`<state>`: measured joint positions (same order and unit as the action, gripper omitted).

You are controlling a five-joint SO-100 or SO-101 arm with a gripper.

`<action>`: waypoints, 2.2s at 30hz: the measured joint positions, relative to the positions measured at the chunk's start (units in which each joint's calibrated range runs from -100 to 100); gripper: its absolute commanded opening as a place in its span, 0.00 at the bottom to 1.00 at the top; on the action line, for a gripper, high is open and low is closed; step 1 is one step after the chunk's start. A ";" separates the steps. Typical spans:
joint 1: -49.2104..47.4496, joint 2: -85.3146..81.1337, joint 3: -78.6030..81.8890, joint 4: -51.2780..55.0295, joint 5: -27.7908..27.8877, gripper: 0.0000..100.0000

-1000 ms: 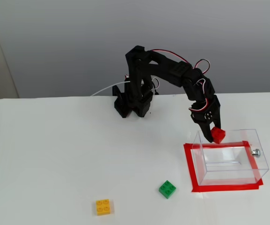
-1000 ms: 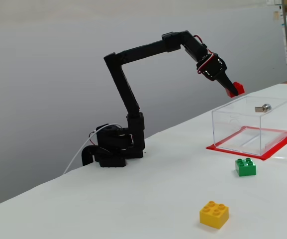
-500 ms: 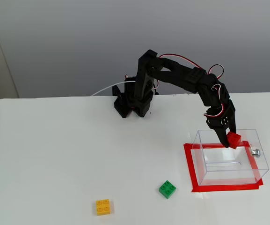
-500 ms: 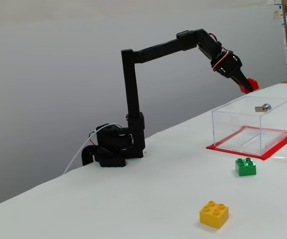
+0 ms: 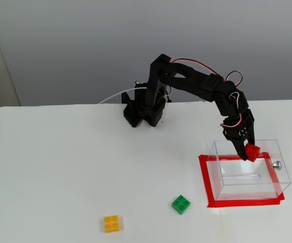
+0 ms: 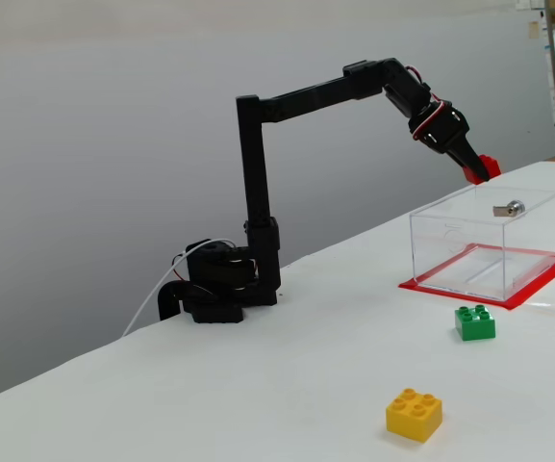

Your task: Pick the red lego brick and place it into the transparent box

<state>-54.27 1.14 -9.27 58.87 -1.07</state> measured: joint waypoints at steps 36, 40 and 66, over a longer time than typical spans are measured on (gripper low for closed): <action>0.11 0.00 0.00 0.00 0.00 0.02; 0.85 0.00 0.00 0.00 0.10 0.02; 24.36 -22.41 -1.41 5.40 7.33 0.02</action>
<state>-29.91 -21.27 -10.68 64.27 6.25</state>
